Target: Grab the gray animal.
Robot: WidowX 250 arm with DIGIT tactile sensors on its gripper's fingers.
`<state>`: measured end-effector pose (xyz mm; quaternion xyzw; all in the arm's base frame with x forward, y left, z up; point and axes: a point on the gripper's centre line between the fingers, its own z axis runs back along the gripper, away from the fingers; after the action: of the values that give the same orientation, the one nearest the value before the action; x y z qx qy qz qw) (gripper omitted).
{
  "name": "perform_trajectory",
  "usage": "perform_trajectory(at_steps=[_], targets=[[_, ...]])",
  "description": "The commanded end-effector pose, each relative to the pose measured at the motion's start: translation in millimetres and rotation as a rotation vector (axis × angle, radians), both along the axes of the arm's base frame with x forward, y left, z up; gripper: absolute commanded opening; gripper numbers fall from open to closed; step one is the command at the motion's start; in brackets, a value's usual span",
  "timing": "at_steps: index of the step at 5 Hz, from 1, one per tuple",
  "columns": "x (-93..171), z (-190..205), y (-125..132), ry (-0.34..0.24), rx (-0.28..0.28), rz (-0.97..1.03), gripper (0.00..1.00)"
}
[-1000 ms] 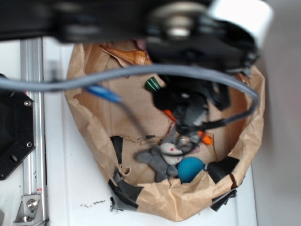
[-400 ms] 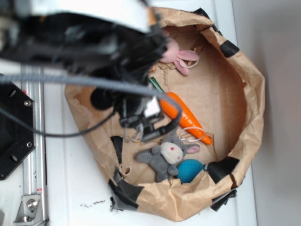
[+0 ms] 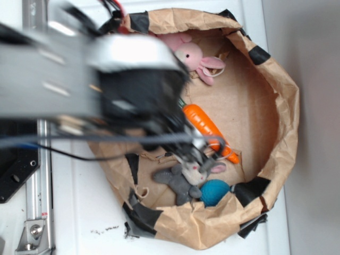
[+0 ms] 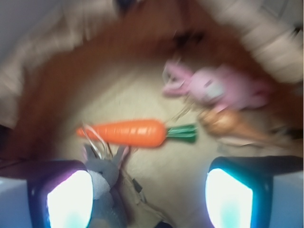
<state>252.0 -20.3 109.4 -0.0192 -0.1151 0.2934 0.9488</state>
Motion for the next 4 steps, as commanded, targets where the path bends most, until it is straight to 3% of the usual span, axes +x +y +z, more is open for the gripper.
perform_trajectory(at_steps=[1,2,3,4], targets=[[15.3,-35.0,-56.6,0.019,-0.035,-0.111,1.0],[5.1,-66.7,-70.1,0.052,-0.089,-0.178,1.0],[10.1,-79.6,-80.6,0.036,-0.074,-0.278,1.0],[12.6,-78.2,-74.2,0.033,-0.082,-0.314,0.0]])
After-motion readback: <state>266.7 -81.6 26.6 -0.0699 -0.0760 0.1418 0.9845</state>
